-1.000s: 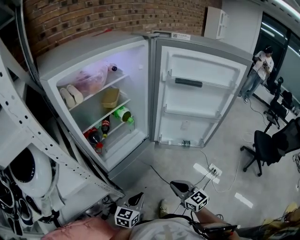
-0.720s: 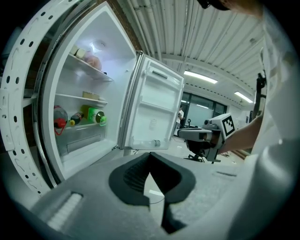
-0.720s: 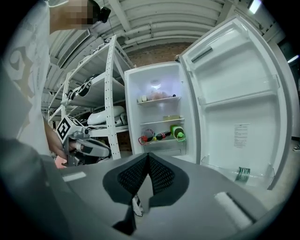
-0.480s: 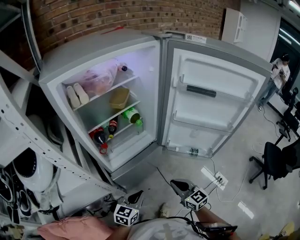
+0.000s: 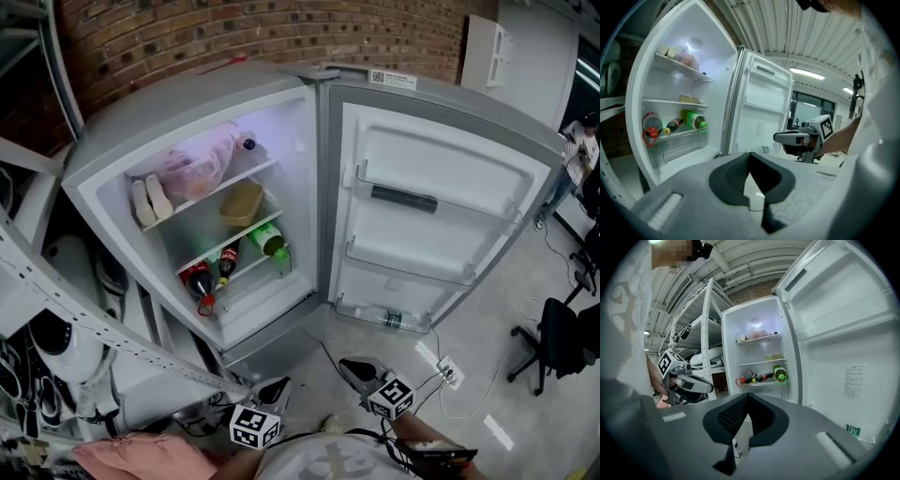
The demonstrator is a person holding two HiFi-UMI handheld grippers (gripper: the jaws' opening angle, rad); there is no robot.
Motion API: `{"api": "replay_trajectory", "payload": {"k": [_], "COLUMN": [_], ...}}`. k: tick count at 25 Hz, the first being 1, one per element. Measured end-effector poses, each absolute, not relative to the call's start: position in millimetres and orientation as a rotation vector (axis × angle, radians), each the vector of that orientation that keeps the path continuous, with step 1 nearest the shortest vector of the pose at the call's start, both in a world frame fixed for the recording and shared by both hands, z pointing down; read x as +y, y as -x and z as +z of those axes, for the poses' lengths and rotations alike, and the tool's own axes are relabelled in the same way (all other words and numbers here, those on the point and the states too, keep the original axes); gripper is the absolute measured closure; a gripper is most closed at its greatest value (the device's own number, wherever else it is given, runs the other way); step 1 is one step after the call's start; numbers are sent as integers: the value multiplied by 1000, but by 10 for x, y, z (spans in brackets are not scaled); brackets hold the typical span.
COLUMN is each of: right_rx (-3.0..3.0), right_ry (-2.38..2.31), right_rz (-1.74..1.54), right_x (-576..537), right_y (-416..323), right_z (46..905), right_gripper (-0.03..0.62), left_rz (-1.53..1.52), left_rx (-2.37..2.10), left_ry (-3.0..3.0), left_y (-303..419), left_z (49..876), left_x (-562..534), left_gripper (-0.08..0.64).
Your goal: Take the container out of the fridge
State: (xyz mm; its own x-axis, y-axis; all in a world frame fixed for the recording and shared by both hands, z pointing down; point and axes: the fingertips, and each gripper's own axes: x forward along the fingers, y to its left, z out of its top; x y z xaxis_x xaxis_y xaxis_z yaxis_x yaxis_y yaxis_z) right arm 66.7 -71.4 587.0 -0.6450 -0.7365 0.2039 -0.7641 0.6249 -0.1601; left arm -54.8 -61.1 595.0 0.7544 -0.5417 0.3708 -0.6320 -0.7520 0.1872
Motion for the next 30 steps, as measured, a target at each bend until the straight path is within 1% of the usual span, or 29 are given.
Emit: {"api": "replay_trajectory", "payload": {"k": [9,20,30], "right_rx": [-2766,-2777,-2772], "right_ry": [-1200,-1174,-1158], "right_rz": [355,367,353], "right_x": [-922,-1196,-1624], "right_y": [-821,-838,-679], "right_z": [5855,5900,5880], "right_gripper": [584,584,584], "left_rz": [441,456,450], "left_rx": [-966,-1024,-1049], "left_ry": [-2653,-2623,-2667], "left_y": [313,354,481], "left_z": [5872,5888,5841], "left_x": [-701,-886,-1497], "left_gripper": [557,557,557]}}
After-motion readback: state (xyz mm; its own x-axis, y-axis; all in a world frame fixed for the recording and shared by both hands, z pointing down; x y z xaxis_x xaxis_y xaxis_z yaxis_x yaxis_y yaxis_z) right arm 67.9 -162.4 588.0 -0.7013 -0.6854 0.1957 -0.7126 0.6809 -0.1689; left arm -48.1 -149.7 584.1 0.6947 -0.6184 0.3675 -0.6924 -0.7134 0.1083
